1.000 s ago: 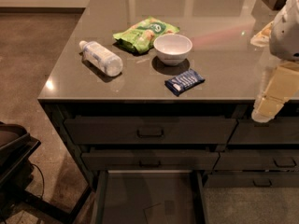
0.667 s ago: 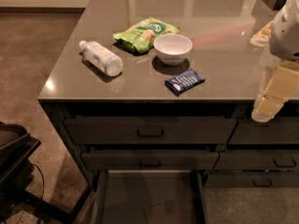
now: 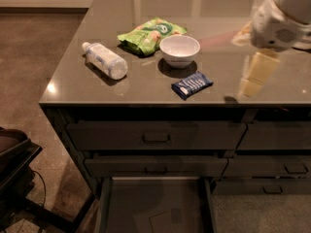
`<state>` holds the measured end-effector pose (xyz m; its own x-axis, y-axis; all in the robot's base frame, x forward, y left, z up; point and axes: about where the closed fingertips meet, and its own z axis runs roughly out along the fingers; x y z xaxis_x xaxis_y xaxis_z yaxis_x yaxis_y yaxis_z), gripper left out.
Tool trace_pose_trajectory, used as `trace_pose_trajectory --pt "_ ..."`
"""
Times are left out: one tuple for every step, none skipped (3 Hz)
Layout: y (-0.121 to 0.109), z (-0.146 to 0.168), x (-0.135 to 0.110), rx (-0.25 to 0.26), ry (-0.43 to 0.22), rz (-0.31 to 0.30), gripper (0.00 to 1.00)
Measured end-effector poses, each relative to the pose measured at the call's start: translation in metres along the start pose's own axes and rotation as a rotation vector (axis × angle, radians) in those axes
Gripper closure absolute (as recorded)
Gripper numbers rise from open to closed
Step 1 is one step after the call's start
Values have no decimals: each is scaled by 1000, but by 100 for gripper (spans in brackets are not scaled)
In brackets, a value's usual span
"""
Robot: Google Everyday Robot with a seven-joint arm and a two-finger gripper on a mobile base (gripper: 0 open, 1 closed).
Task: Place rxbar blueberry into bottom drawer
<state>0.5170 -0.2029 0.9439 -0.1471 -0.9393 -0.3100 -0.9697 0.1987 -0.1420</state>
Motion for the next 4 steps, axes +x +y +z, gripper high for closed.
trace_pose_trajectory --pt "-29 32 -4 -30 -55 17 0" --pt "-32 39 -3 -33 -57 19 0" --pt "-39 42 6 -9 -102 68 0" --pt "-56 61 2 -10 -180 103 0"
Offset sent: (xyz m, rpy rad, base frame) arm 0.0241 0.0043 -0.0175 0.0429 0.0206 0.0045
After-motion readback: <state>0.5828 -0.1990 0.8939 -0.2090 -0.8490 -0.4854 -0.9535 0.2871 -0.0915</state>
